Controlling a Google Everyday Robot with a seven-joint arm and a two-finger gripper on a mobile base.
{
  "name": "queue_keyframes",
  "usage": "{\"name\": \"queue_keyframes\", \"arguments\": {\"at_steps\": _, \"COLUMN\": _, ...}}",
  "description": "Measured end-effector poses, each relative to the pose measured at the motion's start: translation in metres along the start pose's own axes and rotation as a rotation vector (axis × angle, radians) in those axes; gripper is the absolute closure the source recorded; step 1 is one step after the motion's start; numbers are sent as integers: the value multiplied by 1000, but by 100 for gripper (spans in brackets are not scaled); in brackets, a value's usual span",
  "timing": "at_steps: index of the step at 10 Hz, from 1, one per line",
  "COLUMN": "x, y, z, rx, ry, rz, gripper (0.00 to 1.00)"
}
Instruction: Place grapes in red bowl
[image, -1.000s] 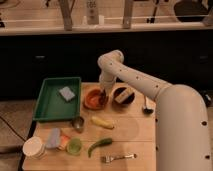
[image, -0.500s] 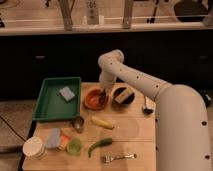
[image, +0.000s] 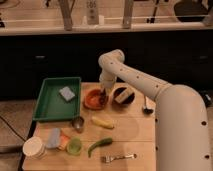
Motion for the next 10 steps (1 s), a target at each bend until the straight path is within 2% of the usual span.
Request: {"name": "queue_keyframes", "arguments": {"at_steps": 10, "x": 4, "y": 0, "z": -2, "rx": 5, "ry": -7, "rz": 5, "gripper": 100}}
